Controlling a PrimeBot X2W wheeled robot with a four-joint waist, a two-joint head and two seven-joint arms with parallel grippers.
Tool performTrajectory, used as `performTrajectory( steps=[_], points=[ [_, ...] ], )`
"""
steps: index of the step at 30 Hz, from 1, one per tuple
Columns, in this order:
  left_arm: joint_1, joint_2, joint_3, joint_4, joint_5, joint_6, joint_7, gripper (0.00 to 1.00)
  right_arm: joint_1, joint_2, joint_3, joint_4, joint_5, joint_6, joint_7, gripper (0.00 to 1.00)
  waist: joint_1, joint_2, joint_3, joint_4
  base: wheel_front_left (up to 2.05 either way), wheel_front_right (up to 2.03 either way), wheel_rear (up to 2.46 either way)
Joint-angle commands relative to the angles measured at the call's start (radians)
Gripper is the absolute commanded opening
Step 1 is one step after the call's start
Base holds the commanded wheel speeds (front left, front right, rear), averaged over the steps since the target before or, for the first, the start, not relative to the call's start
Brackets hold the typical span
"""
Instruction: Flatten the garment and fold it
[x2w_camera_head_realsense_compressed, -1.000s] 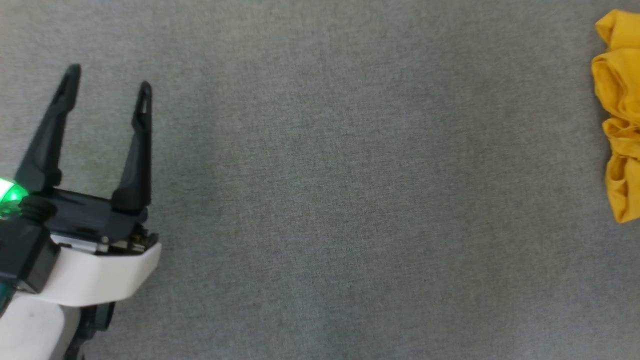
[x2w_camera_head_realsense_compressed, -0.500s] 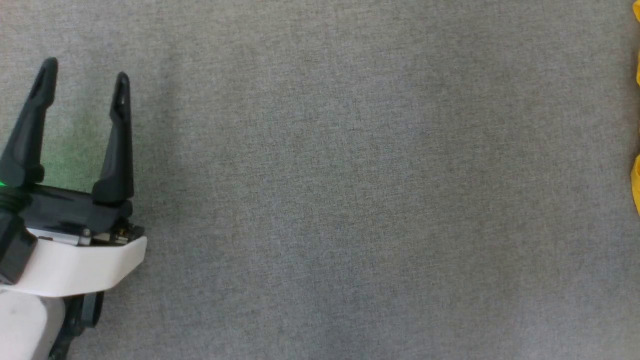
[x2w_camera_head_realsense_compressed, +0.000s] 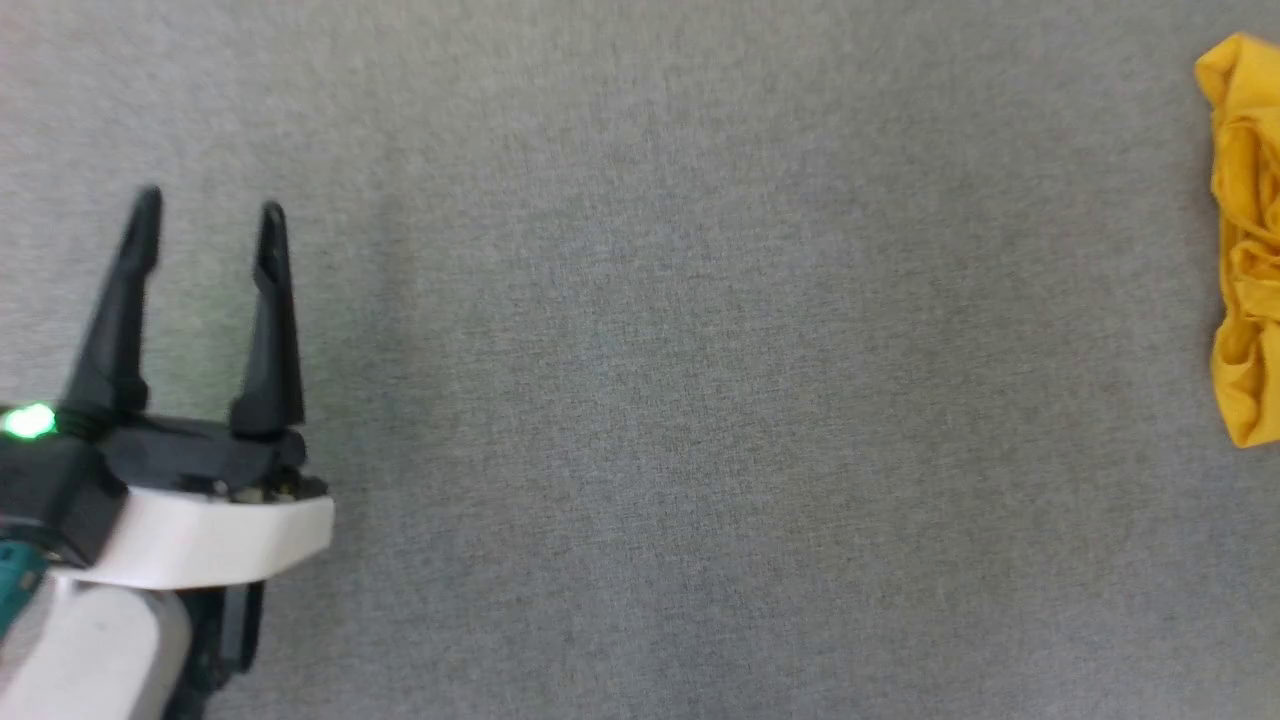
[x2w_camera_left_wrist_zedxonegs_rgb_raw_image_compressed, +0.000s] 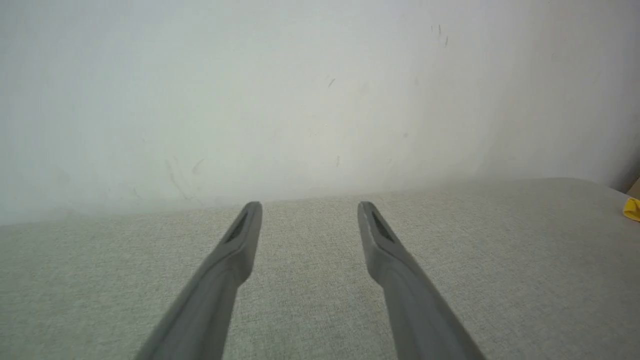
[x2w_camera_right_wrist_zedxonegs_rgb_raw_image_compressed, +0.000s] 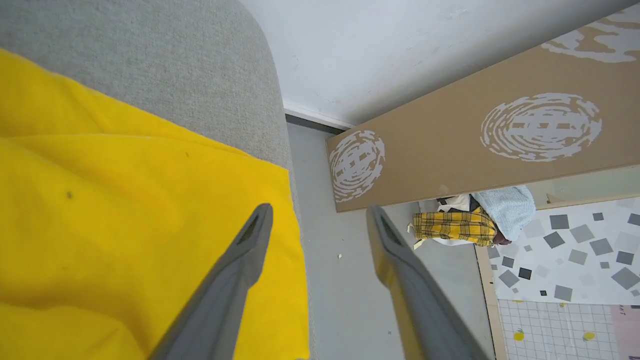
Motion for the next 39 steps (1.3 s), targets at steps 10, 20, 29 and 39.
performTrajectory(
  steps=[10, 20, 29, 39],
  points=[
    [0.125, -0.09, -0.027, 0.114, -0.045, -0.003, -0.02, 1.0, 0.096, 0.143, 0.006, -0.059, 0.114, -0.002, -0.073, 1.0, 0.0001, 0.0, -0.285, 0.071, 0.0, 0.0, 0.0],
    [0.198, -0.142, -0.066, 0.178, -0.07, -0.02, -0.022, 1.0, 0.274, 0.27, 0.151, -0.3, 0.198, -0.002, -0.111, 1.0, 0.0001, 0.0, -0.45, 0.126, 0.0, 0.0, 0.0],
    [0.243, -0.169, -0.075, 0.197, -0.071, -0.021, -0.023, 1.0, 0.437, 0.381, 0.181, -0.484, 0.21, -0.002, -0.177, 1.0, 0.0001, 0.0, -0.533, 0.181, 0.0, 0.0, 0.0],
    [0.326, -0.204, -0.061, 0.212, -0.05, -0.033, -0.024, 1.0, 0.62, 0.504, 0.15, -0.528, 0.131, -0.002, -0.312, 1.0, 0.0001, 0.0, -0.582, 0.214, 0.0, 0.0, 0.0]
  ],
)
